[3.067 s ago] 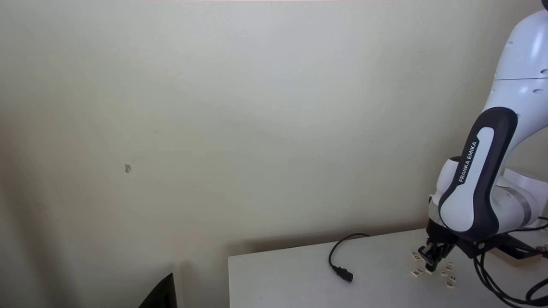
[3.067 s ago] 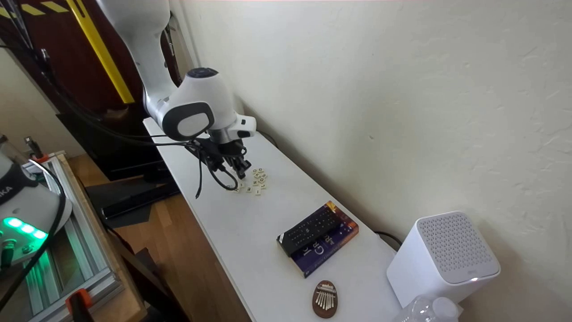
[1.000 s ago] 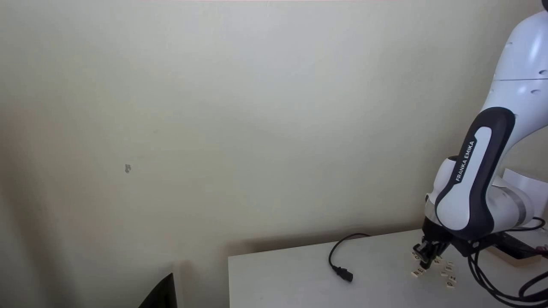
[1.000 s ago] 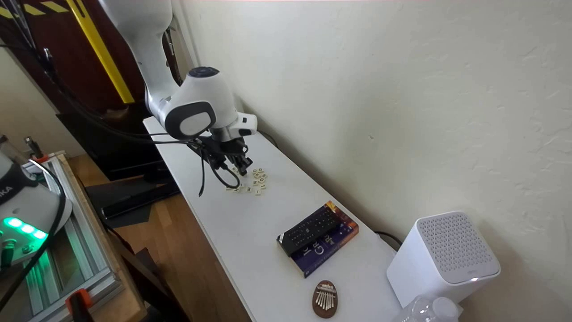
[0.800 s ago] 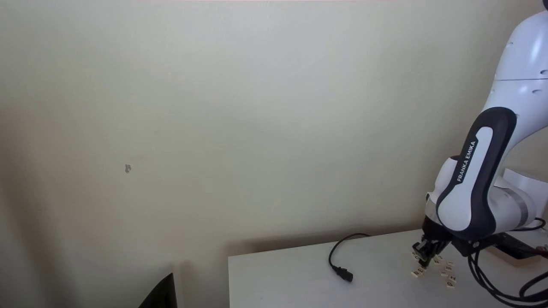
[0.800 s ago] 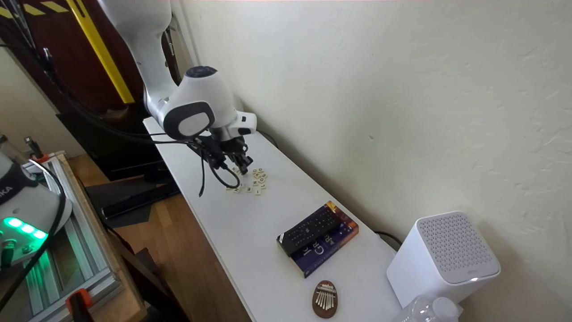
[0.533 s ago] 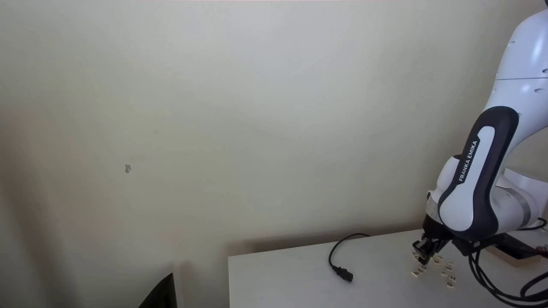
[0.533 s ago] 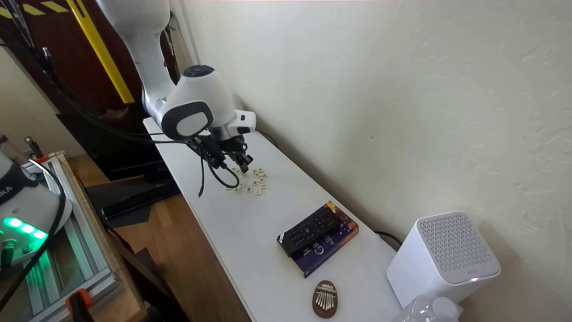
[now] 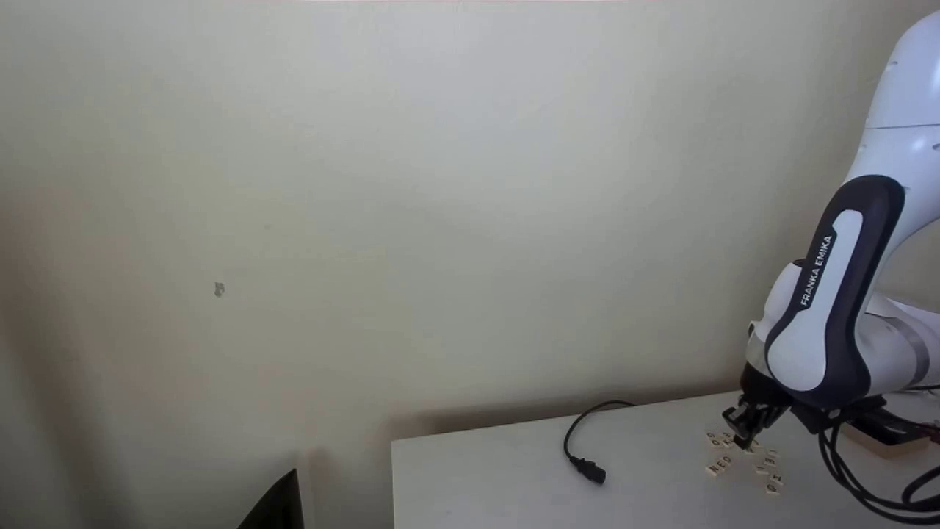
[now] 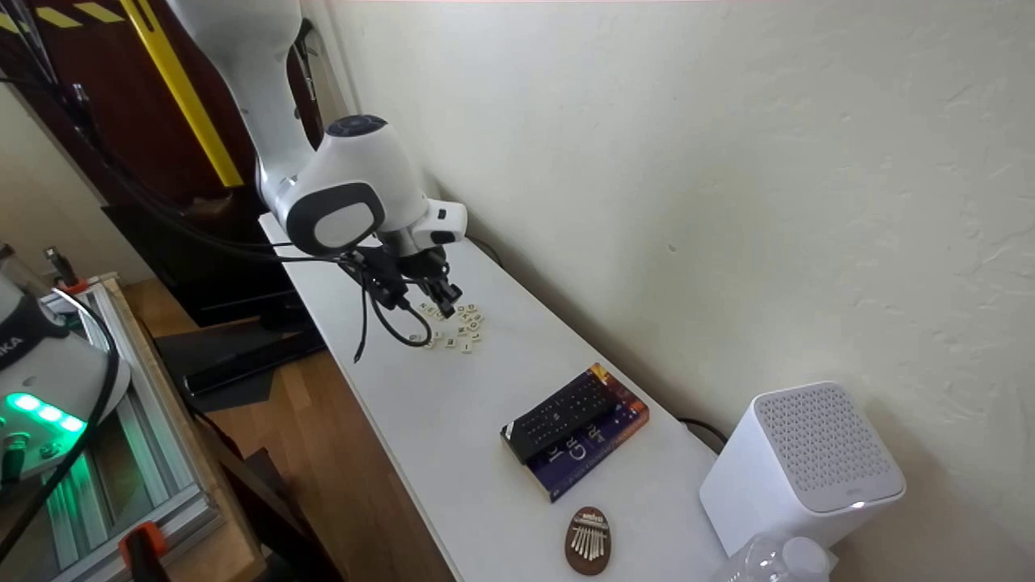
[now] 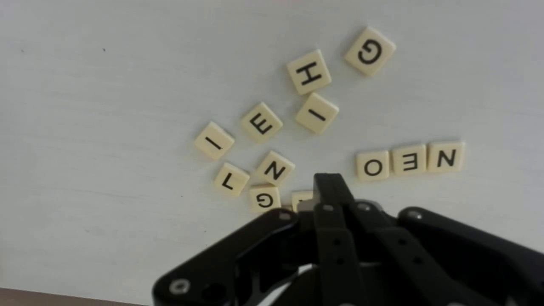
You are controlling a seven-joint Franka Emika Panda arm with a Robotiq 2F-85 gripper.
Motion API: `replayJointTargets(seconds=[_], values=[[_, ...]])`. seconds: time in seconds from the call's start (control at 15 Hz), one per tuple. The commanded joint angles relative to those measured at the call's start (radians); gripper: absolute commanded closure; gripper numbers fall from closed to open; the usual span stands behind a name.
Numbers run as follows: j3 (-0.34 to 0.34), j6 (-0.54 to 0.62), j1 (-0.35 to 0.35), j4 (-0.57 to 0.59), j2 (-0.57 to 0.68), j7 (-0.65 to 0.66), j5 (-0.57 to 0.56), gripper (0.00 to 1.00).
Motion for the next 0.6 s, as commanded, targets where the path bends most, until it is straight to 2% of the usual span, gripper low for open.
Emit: replayJointTargets(seconds=[0.0,0.53], values=[[-0.013,-0.034,0.001,-0.009,-0.022,0.011,0.012,1.0],[0.006,-0.052,-0.035,0.03,0.004,0.053,0.036,1.0]])
